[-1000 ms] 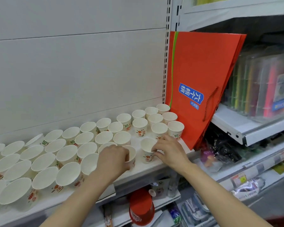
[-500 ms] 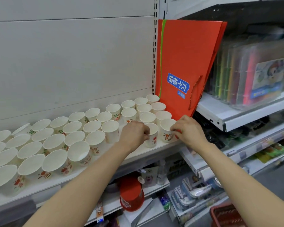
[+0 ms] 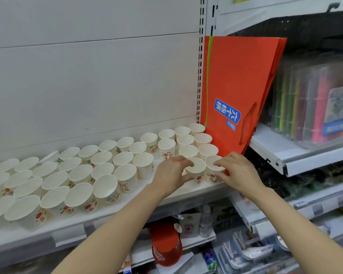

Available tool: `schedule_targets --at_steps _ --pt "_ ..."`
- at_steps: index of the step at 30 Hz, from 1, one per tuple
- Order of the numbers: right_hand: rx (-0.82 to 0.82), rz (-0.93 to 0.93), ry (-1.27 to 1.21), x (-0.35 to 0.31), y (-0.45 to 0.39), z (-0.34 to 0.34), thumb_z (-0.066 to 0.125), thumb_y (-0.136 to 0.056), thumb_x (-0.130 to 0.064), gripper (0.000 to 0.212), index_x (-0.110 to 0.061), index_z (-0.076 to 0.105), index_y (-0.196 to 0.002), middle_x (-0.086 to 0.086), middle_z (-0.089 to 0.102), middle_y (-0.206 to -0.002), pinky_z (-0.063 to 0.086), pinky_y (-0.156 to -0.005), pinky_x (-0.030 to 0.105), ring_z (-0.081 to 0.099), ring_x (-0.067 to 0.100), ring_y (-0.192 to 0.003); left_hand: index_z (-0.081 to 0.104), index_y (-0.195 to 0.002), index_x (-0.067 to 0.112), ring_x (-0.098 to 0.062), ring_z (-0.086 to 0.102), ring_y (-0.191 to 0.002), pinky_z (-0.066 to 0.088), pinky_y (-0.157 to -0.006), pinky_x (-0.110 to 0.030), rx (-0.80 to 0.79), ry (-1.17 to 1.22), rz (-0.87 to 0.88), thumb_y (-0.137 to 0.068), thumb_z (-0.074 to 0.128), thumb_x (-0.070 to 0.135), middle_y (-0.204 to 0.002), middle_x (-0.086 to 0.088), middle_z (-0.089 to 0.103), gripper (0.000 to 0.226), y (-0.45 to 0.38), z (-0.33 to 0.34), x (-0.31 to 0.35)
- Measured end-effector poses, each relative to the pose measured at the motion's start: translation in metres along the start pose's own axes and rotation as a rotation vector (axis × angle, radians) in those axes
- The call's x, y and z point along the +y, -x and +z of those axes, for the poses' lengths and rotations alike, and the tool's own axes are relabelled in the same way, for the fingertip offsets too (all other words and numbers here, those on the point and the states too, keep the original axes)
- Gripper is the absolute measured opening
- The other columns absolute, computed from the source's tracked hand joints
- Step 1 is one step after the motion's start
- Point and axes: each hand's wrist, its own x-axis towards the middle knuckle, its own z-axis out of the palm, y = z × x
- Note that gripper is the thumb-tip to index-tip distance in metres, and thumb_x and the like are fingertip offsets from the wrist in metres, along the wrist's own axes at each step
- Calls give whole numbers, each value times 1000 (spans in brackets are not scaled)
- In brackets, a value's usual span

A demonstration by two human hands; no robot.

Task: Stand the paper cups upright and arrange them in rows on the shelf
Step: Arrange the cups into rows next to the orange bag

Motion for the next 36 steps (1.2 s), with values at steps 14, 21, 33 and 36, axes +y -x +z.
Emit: schedule_targets --at_steps 14,21,33,36 --pt "-193 -107 7 -81 -134 54 63 -82 -16 17 -20 71 -97 -2 67 -90 30 -69 31 48 23 -93 73 -96 29 -19 59 -98 50 -76 -31 -17 -270 -357 -75 72 34 -98 6 70 21 30 -50 -105" --pt "-358 -67 174 -86 -165 91 62 -79 -16 9 -20 67 -85 1 62 -85 27 -68 30 47 23 -91 72 -97 28 -21 57 -99 43 -79 -30 -39 -278 -233 -82 65 30 -99 5 68 17 19 -45 -113" --pt "-147 -226 -156 -107 -135 79 77 -69 -18 23 -19 71 -92 -6 68 -86 40 -69 33 52 23 -84 73 -94 29 -14 60 -94 48 -71 -31 56 -70 -363 -87 64 26 -94 11 70 12 -11 -66 -151" --pt "-214 -289 -139 -124 -125 87 77 -68 -19 29 -18 70 -96 -5 67 -89 34 -70 30 49 22 -88 71 -101 28 -17 60 -102 48 -74 -30 -108 -170 -363 -84 66 24 -102 8 69 18 -25 -63 -160"
